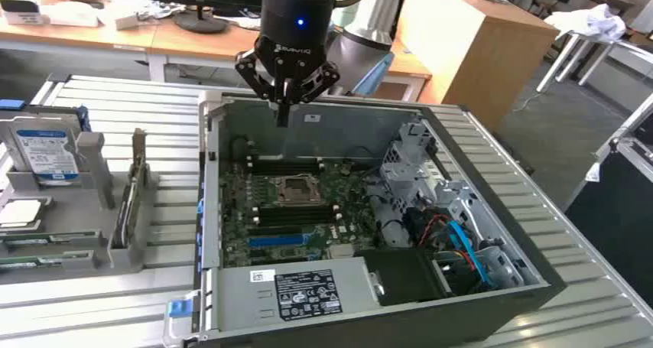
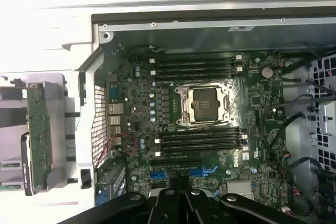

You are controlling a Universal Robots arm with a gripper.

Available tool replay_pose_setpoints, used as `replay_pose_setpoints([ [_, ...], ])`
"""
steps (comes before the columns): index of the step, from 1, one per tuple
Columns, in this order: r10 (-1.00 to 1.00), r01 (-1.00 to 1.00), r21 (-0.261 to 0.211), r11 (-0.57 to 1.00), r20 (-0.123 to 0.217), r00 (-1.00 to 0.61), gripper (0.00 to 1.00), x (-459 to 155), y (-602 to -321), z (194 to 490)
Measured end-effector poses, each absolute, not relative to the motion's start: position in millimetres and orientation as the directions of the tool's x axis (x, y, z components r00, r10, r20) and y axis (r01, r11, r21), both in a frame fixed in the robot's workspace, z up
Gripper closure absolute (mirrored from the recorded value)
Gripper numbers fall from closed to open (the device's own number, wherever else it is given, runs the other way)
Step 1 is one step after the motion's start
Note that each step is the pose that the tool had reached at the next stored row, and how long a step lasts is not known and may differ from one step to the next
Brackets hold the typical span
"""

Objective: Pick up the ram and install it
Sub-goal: 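Reach for the ram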

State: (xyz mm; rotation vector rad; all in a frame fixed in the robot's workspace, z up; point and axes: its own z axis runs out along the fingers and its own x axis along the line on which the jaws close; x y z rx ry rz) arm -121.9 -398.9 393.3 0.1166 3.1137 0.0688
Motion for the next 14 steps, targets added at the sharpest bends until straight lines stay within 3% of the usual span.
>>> replay_pose_setpoints([
  [14,0.075,0.074,0.045,0.996,-0.023,-0.997,0.89,-123.4,-398.9,393.3],
])
